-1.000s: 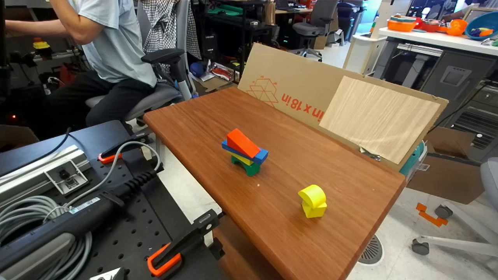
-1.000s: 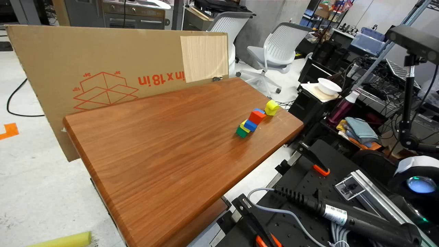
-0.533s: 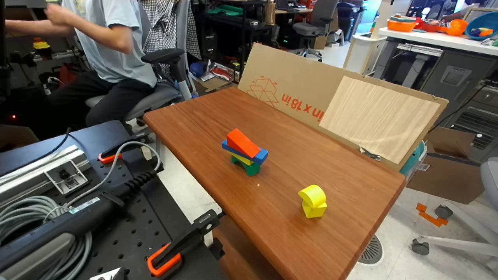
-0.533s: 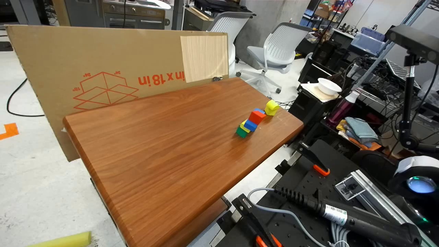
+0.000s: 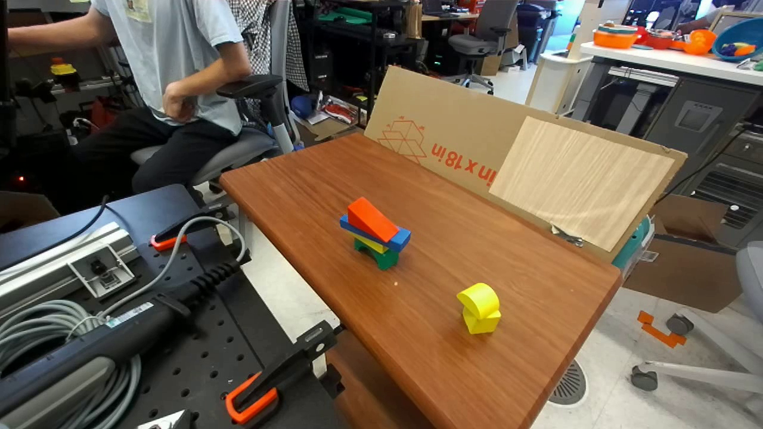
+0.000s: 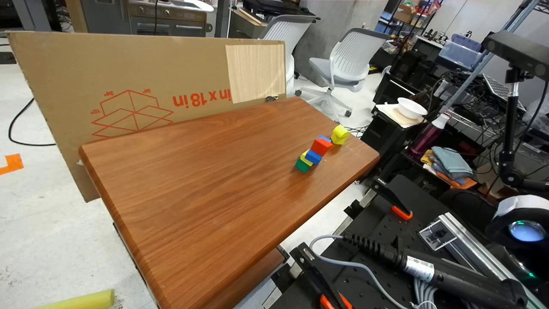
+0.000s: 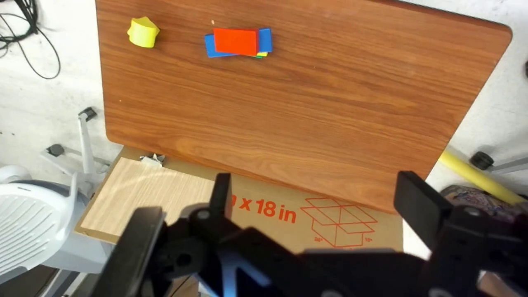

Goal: Take the orange block and put it on the table

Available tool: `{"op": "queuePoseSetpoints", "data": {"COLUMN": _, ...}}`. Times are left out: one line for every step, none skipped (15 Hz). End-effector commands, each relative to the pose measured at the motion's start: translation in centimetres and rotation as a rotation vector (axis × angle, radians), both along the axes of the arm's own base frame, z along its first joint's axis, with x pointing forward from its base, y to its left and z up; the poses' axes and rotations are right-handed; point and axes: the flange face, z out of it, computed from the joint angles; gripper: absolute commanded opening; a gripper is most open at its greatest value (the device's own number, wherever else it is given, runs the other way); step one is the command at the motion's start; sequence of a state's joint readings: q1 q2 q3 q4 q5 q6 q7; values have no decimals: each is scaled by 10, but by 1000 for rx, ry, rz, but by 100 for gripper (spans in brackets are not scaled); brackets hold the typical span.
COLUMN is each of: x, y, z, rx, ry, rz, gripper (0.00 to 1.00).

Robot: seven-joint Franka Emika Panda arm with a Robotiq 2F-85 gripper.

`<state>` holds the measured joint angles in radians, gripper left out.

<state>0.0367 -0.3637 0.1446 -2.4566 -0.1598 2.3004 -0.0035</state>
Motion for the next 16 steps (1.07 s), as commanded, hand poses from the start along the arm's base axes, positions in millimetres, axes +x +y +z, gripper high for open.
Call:
{"op": "queuePoseSetpoints", "data": {"x": 14, "y": -2, "z": -17, "rx": 36, "ry": 48, "rz": 132, "gripper": 100}}
{"op": "queuePoseSetpoints", "data": {"x": 17, "y": -5, "z": -27, "rx": 39, "ry": 75, "rz": 182, "gripper": 100}}
{"op": "queuePoseSetpoints", "data": {"x": 21, "y": -8, "z": -35, "rx": 42, "ry": 95, "rz": 233, "gripper": 100}}
{"op": "queuePoseSetpoints", "data": {"x": 25, "y": -13, "z": -47, "rx": 42, "ry": 121, "rz": 287, "gripper": 100}}
{"op": "queuePoseSetpoints", "data": {"x": 29, "y": -17, "z": -58, "rx": 41, "ry": 143, "rz": 339, "gripper": 100}}
{"op": "queuePoseSetpoints", "data": {"x": 35, "y": -22, "z": -72, "rx": 37, "ry": 169, "rz": 391, "gripper": 100}}
{"op": "queuePoseSetpoints", "data": {"x": 40, "y": -27, "z": -86, "rx": 31, "ry": 203, "rz": 438, "gripper": 100}}
{"op": "queuePoseSetpoints", "data": {"x": 45, "y": -32, "z": -100, "rx": 29, "ry": 230, "rz": 483, "gripper": 100}}
{"op": "queuePoseSetpoints", "data": {"x": 49, "y": -37, "z": -113, "rx": 25, "ry": 258, "rz": 534, "gripper": 100}}
{"op": "queuePoseSetpoints", "data": {"x": 53, "y": -41, "z": -128, "rx": 22, "ry": 292, "rz": 588, "gripper": 100}}
{"op": "queuePoseSetpoints", "data": {"x": 57, "y": -44, "z": -142, "rx": 20, "ry": 324, "rz": 641, "gripper": 100}}
{"op": "queuePoseSetpoints", "data": {"x": 61, "y": -47, "z": -156, "rx": 17, "ry": 355, "rz": 694, "gripper": 100}}
{"op": "queuePoseSetpoints", "data": {"x": 65, "y": -49, "z": -171, "rx": 17, "ry": 390, "rz": 745, "gripper": 100}}
{"op": "queuePoseSetpoints", "data": {"x": 69, "y": -51, "z": -182, "rx": 14, "ry": 416, "rz": 797, "gripper": 100}}
{"op": "queuePoseSetpoints", "data": {"x": 74, "y": -53, "z": -193, "rx": 10, "ry": 445, "rz": 845, "gripper": 100}}
{"op": "queuePoseSetpoints", "data": {"x": 77, "y": -56, "z": -203, "rx": 1, "ry": 467, "rz": 896, "gripper": 100}}
